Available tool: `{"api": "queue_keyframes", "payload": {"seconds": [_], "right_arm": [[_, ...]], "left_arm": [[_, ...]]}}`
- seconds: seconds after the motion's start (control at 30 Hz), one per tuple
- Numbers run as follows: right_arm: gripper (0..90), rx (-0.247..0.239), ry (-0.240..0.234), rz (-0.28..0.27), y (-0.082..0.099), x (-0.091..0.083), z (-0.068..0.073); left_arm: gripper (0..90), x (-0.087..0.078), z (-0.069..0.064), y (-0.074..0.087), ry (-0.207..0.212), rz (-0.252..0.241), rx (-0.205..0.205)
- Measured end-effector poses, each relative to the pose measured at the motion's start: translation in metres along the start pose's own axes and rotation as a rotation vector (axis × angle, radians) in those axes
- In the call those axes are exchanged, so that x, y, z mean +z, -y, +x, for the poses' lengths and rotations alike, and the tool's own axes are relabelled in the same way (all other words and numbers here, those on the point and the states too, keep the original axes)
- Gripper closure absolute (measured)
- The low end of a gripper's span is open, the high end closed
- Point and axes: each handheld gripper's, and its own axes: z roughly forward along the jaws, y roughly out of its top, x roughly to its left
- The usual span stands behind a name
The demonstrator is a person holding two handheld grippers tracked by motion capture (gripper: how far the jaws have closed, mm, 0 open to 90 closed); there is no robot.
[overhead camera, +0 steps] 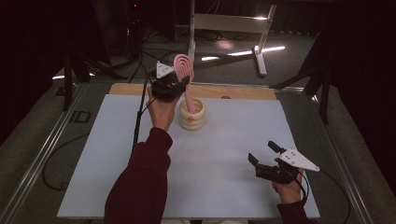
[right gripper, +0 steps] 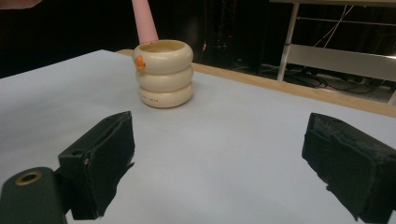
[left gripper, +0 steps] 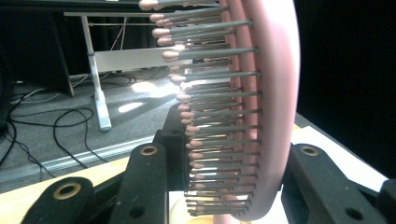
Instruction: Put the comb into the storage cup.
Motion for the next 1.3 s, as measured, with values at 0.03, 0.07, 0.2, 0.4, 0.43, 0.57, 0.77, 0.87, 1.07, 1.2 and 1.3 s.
{"api": "queue_keyframes", "payload": {"seconds": [0.03,0.07,0.2,0.4,0.43,0.57,0.77,0.87,1.07,1.2,1.3], "right_arm": [[9.3,0.0,0.0,0.0,0.0,0.0,0.0],[9.3,-0.001,0.001,0.0,0.0,0.0,0.0],[9.3,0.002,0.001,-0.005,0.0,0.0,-0.001],[9.3,0.003,0.001,-0.003,0.0,0.0,-0.001],[9.3,0.004,-0.001,-0.004,0.0,0.0,-0.001],[9.3,0.006,0.002,-0.006,0.0,0.0,-0.002],[9.4,0.005,0.003,-0.006,0.0,-0.001,-0.002],[9.3,0.005,0.002,-0.005,0.0,-0.001,-0.002],[9.4,0.006,0.0,-0.008,0.0,-0.001,-0.001],[9.4,0.007,0.001,-0.01,0.0,-0.001,-0.001],[9.4,0.004,0.001,-0.008,0.0,-0.001,-0.001]], "left_arm": [[64.4,0.001,0.0,0.0,-0.002,0.002,0.0],[64.3,0.002,0.0,0.001,-0.004,0.002,-0.003],[64.3,0.003,0.0,0.003,-0.013,0.0,0.01],[64.3,0.008,-0.001,0.006,-0.02,0.004,0.004],[64.3,0.008,-0.001,0.006,-0.02,0.004,0.004],[64.3,0.012,-0.003,0.009,-0.021,0.009,0.01],[64.3,0.017,-0.004,0.013,-0.031,0.019,0.013],[64.3,0.018,-0.004,0.014,-0.034,0.02,0.011],[64.2,0.023,-0.007,0.021,-0.031,0.037,0.006],[64.2,0.024,-0.005,0.025,-0.031,0.033,-0.01],[64.2,0.025,-0.004,0.029,-0.034,0.035,-0.021]]}}
